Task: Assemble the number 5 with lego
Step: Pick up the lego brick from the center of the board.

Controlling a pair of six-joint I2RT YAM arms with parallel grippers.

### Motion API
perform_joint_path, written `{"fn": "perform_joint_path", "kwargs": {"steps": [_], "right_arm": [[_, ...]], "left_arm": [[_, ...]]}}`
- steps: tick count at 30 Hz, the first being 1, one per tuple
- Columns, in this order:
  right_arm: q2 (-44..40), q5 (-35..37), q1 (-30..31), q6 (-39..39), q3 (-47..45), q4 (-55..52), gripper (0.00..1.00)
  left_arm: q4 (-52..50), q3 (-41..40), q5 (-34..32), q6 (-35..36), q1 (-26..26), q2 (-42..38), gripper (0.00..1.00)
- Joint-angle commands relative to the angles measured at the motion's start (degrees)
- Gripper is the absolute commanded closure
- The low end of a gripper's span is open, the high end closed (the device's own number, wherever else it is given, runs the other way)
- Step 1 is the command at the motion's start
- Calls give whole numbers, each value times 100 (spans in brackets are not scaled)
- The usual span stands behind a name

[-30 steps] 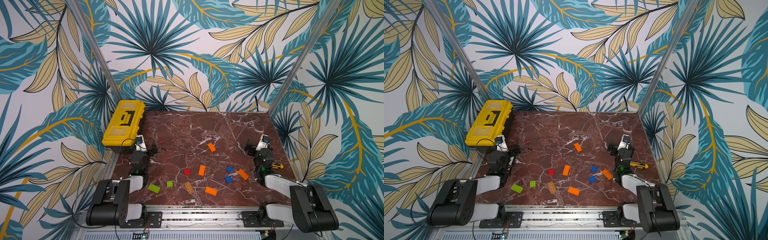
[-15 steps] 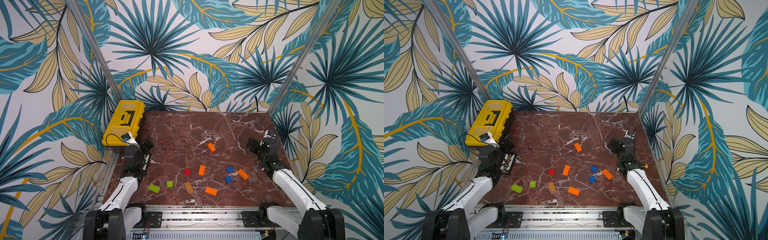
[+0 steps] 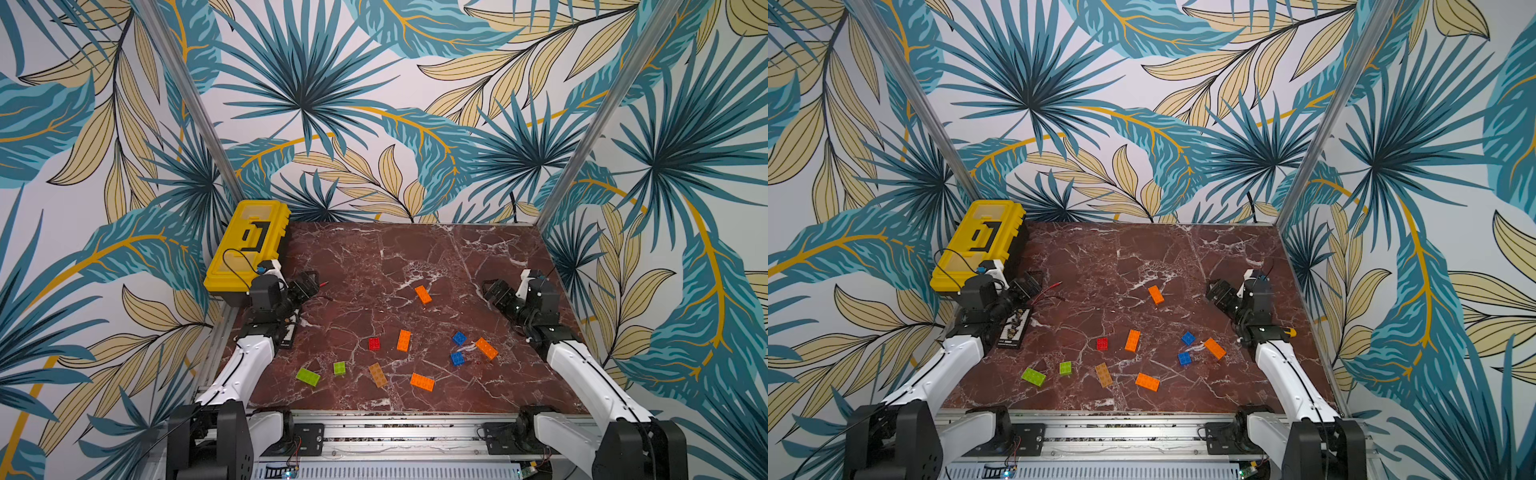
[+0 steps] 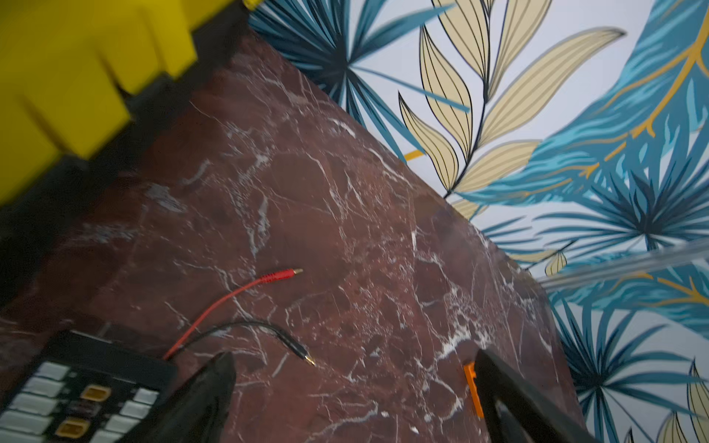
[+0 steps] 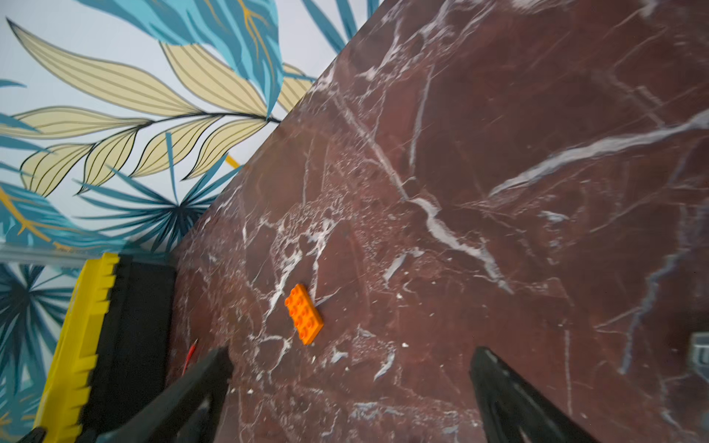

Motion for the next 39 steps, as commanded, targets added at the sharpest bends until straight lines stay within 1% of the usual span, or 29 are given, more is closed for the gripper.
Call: {"fn": "perform_joint_path", "kwargs": {"steps": [1, 5, 7, 10, 13, 17, 21, 22, 24, 26, 28, 31, 32, 33, 35, 37, 39], "right_arm": [[282, -602, 253, -343, 257, -1365, 1], [408, 58, 1004, -639, 519, -2068, 1], [535, 629, 1455, -817, 779, -2612, 1], [807, 1372, 2111, -1074, 1196, -3441, 1], [1086, 2097, 2688, -1088, 1515, -4053, 1], [1309, 2587, 3283, -920, 1674, -4320, 1], [1389, 2569, 3898, -517, 1580, -3898, 1], [1403, 2438, 3995, -442, 1520, -3688, 1], [1451, 1878, 4112, -302, 1333, -3106, 2], [1527, 1735, 4287, -109, 1272, -2768, 5], [1659, 1760, 4472, -64, 1292, -2567, 7], [1994, 1729, 4644, 19, 1498, -2426, 9], [2114, 1725, 4646, 33, 1618, -2430, 9], [2260, 1770, 4840, 55, 1720, -2414, 9], [2430, 1942, 4993, 190, 1840, -2343, 11], [2517, 2148, 5085, 377, 1866, -2227, 17], [2630, 2311, 5139, 560, 1902, -2173, 20]], "left_arm": [[-670, 279, -91, 223, -737, -128, 0], [-769, 198, -205, 170, -1387, -61, 0], [-1024, 213, -454, 270, -1748, -50, 0], [-1036, 59, -569, 158, -2082, -149, 0], [-1031, -54, -628, 111, -2370, -194, 0], [-1077, -69, -685, 50, -2712, -8, 0], [-1017, -193, -1057, -244, -3162, 106, 0], [-984, -240, -1099, -337, -3222, 106, 0], [-935, -348, -1148, -490, -3291, 98, 0], [-986, -402, -1152, -510, -3310, 58, 0], [-1193, -407, -1264, -501, -3310, -71, 0], [-1538, -483, -1633, -472, -3310, -447, 0], [-1678, -502, -1805, -490, -3309, -596, 0], [-1797, -541, -1963, -505, -3313, -768, 0], [-2034, -601, -2451, -597, -3312, -1060, 0], [-2234, -696, -2847, -766, -3302, -1324, 0], [-2247, -808, -2997, -805, -3295, -1556, 0]]}}
